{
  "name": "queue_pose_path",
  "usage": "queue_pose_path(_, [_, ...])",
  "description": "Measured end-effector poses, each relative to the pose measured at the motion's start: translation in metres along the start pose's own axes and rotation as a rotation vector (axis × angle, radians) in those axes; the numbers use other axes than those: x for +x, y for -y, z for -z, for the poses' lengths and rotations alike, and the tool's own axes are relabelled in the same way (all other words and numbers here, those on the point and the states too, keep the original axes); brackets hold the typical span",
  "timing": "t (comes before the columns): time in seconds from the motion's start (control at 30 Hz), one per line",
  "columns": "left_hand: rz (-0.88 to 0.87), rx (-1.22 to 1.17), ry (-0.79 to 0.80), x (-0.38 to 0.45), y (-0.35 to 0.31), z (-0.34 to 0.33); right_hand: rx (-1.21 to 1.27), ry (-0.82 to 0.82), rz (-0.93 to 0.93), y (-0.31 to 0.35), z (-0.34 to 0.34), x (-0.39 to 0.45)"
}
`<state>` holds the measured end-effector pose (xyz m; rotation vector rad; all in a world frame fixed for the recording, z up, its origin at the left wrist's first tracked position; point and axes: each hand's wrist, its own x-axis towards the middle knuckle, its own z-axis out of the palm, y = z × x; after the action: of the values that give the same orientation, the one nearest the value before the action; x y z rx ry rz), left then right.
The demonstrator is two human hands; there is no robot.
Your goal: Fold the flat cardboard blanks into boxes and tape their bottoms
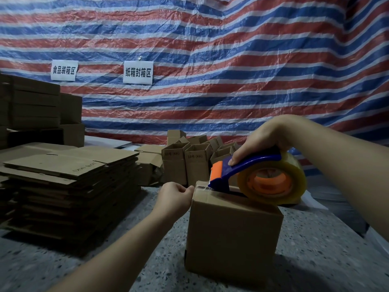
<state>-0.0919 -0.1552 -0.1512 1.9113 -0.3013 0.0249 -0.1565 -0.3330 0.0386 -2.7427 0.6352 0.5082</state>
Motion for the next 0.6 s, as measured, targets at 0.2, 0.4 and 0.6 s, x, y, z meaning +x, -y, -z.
queue_pose_path(0.2, [0.015,0.026,0.036,0.001,0.003,0.001,-0.002,0.016,-0.004,0.001,0.001,0.002])
queue_pose_path(0.4, [0.070,0.223,0.100,0.012,0.008,0.005,-0.027,0.010,-0.003,0.002,0.002,0.003])
queue_pose_path(0.6, [-0.099,0.143,-0.081,0.007,0.026,0.026,-0.020,-0.005,-0.005,0.002,0.000,0.002])
